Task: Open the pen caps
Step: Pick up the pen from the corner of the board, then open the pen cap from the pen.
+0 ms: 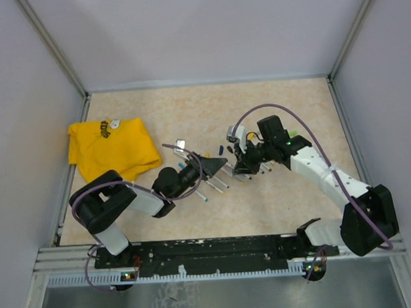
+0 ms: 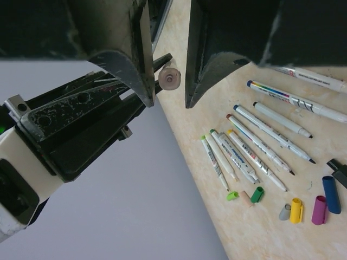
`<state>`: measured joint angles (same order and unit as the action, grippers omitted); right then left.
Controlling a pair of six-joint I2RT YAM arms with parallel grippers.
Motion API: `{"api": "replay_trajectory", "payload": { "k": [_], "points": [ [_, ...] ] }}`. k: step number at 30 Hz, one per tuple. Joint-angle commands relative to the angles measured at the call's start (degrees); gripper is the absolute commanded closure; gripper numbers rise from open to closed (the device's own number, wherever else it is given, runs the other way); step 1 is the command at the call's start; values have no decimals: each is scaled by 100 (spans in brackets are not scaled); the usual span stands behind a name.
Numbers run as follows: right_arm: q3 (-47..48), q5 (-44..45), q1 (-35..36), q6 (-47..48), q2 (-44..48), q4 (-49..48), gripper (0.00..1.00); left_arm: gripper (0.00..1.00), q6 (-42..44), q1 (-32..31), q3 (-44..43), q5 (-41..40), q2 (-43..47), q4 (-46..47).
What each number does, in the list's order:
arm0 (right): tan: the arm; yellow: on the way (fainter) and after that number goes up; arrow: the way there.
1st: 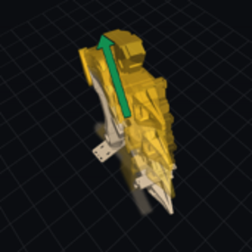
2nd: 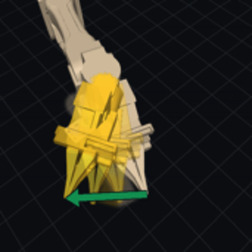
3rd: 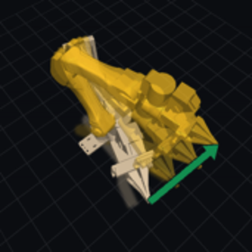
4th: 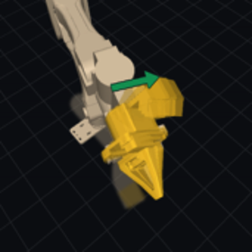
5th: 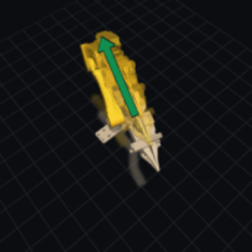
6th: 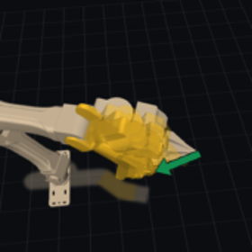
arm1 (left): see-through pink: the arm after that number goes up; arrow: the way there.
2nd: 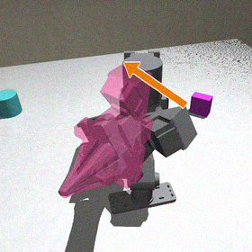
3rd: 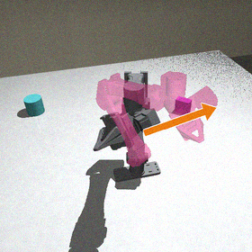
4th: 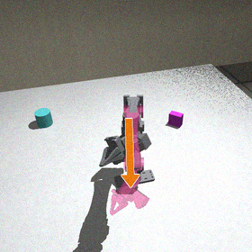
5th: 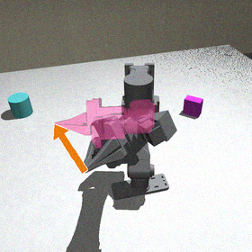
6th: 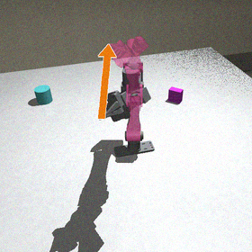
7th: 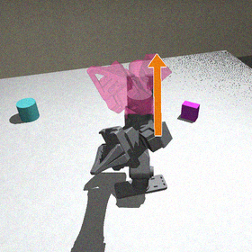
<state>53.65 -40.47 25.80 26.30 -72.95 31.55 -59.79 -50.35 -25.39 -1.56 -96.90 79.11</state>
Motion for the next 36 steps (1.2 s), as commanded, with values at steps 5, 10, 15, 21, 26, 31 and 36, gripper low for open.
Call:
{"api": "replay_trajectory", "payload": {
  "k": [5,10,15,21,26,31,36],
  "points": [
    [-24,205,127,-45,23,-255,100,97,-214,-46,-127,182,-262,334],
    [-70,161,127,-33,60,-240,99,100,-135,-48,9,270,-212,624],
    [-101,30,127,-35,118,-230,62,100,79,-53,271,249,-173,1274],
    [-114,-222,127,-73,155,-209,48,100,267,-42,594,221,-276,2161],
    [-136,-424,127,-69,246,-196,46,100,559,-39,752,295,-134,2314],
    [-168,-618,122,-8,462,-149,46,100,872,-39,818,375,202,2103],
    [-198,-728,90,6,606,-166,46,100,1134,-37,852,536,446,1918]
  ]
}}
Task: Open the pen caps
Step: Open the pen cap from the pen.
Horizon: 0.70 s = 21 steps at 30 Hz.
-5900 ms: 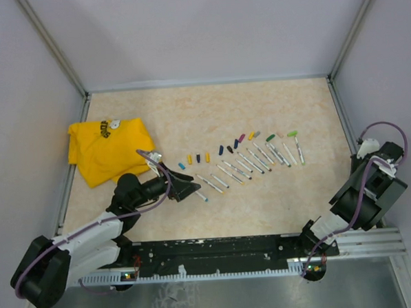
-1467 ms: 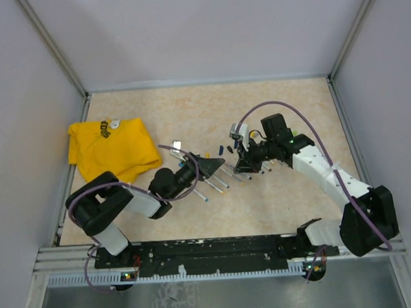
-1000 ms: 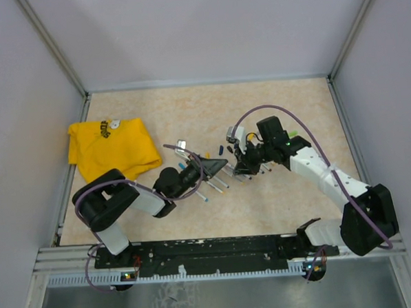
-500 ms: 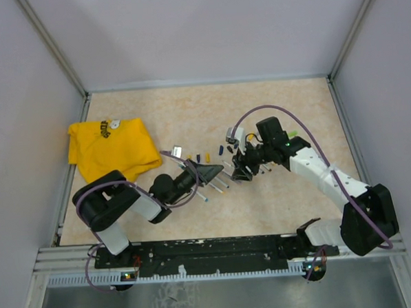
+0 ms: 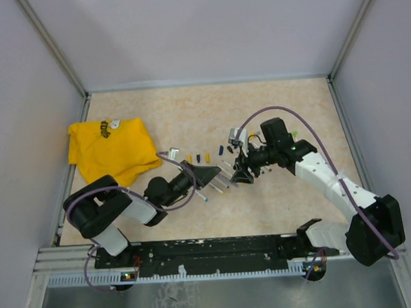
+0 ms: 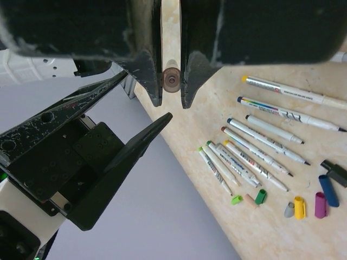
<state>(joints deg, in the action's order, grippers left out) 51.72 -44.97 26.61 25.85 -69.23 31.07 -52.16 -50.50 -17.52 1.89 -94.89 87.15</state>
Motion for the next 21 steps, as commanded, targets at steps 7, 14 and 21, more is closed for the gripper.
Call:
{"api": "replay_trajectory", "payload": {
  "k": [7,14,21],
  "points": [
    [-4,-412,-59,35,282,-101,46,100,738,-30,161,329,583,862],
    [-103,-596,-58,62,231,-187,46,100,962,-26,152,524,694,838],
    [-221,-748,-59,59,268,-376,45,100,1123,-26,176,614,796,814]
  ]
}}
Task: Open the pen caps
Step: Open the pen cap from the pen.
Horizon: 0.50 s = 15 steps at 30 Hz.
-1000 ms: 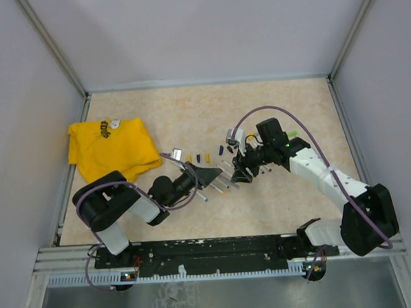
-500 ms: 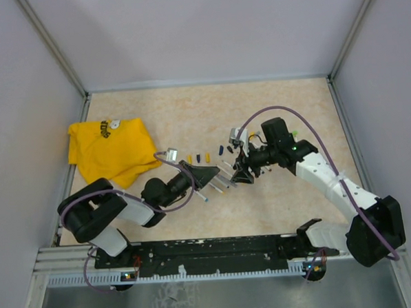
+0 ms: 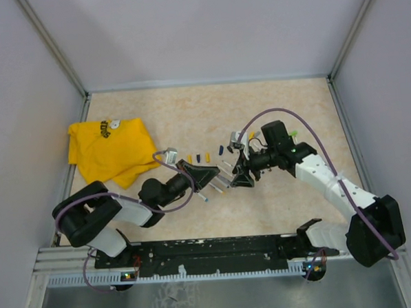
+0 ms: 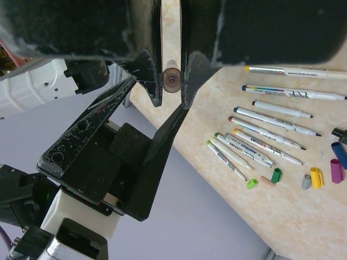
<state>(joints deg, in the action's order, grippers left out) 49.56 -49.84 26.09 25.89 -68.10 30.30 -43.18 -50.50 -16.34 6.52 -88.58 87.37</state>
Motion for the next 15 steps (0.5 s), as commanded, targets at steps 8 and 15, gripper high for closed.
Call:
{"api": "replay_trajectory", "payload": {
  "k": [8,15],
  "points": [
    [-99,-201,-7,-63,187,-513,45,100,299,-26,101,254,221,834],
    [-146,-183,-7,-168,195,-648,45,100,341,-24,72,364,235,826]
  ]
}}
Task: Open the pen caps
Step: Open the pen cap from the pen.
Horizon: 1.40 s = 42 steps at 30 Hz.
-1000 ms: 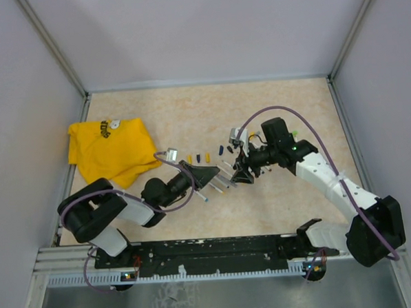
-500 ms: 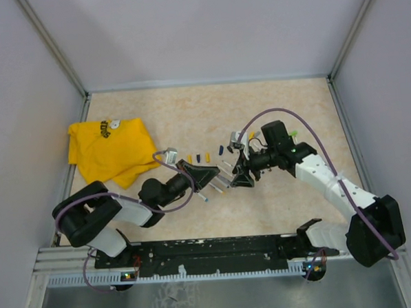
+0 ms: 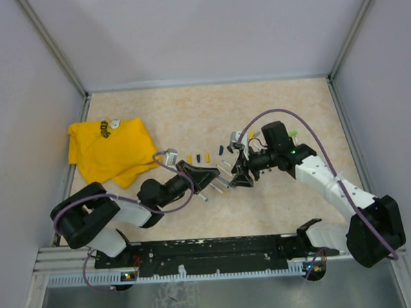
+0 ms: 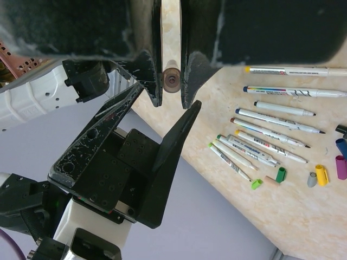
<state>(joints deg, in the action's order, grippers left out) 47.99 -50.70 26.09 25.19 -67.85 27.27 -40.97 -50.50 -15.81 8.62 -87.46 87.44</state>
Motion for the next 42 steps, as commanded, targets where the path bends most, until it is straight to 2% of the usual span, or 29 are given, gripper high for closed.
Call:
{"api": "replay_trajectory", "payload": {
  "k": [1,14,18,21,24,29,36,42],
  "points": [
    [-5,-110,-5,-120,178,-376,45,100,114,-23,5,174,116,819],
    [-165,-426,222,-346,-35,-712,46,100,13,-24,-256,355,-66,781],
    [-202,-335,365,-330,-143,-800,49,100,-30,-23,-264,387,-100,872],
    [-230,-274,497,-245,-204,-827,56,100,-53,-21,-251,387,-109,931],
    [-206,-274,600,-127,-273,-755,67,100,-76,-22,-225,350,-98,1006],
    [-122,-427,608,55,-285,-543,100,100,-10,54,-89,147,48,1104],
    [-65,-448,608,84,-356,-406,100,100,-247,571,144,195,357,1290],
    [-53,-275,614,131,-403,-349,100,100,-459,1218,364,349,927,1070]
  ]
}}
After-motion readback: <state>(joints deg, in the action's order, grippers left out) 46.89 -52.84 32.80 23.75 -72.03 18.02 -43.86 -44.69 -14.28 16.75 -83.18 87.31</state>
